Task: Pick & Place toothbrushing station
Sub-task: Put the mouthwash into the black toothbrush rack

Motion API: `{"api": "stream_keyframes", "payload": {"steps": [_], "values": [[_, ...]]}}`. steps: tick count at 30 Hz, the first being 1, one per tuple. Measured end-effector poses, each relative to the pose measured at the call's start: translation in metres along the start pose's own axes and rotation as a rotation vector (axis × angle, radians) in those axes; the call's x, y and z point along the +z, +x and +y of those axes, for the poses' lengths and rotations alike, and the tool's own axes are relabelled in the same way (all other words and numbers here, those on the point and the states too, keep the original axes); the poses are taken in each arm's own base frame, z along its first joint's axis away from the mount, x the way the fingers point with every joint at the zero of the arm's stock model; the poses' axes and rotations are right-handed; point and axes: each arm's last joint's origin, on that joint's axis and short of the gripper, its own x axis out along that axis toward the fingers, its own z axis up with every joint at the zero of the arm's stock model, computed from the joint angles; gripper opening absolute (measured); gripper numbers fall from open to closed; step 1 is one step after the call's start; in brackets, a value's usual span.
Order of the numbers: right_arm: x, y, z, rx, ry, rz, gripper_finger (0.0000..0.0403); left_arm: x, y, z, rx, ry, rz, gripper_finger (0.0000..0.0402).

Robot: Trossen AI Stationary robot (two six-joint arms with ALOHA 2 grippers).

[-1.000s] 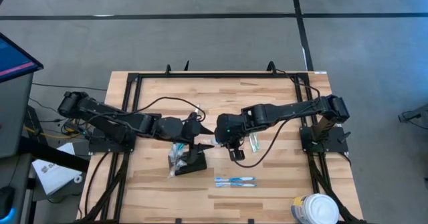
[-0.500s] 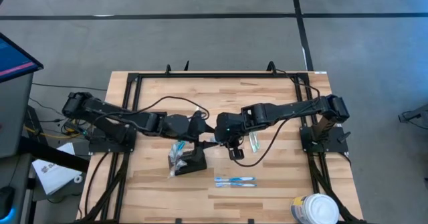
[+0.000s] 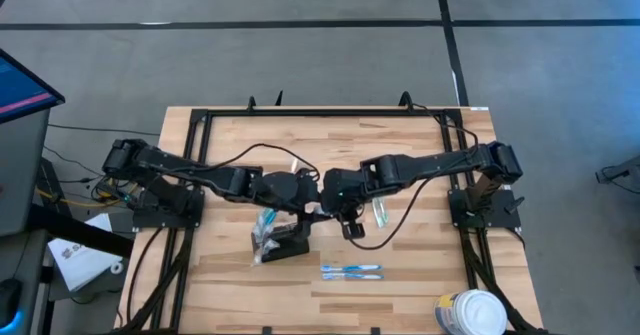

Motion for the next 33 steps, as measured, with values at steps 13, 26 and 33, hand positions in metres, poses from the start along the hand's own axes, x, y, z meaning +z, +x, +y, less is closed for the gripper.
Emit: {"api": "stream_keyframes", "payload": {"steps": [13,26,33], "values": [[-0.0003,-0.0002,-0.0003,-0.001,0.005,0.003,0.0059,0.0013,-0.0002,-0.0004,-0.003,0.0,-0.012,0.0131],[-0.0005,-0.0003,-0.0002,0.001,0.032,0.006,0.0059,0.0016,-0.0002,-0.0003,0.0,-0.001,-0.015,0.0082],[-0.0006,-0.0004,-0.0001,0.001,0.03,0.007,0.0075,0.0017,-0.001,-0.0004,-0.003,-0.002,-0.013,0.0079]]}}
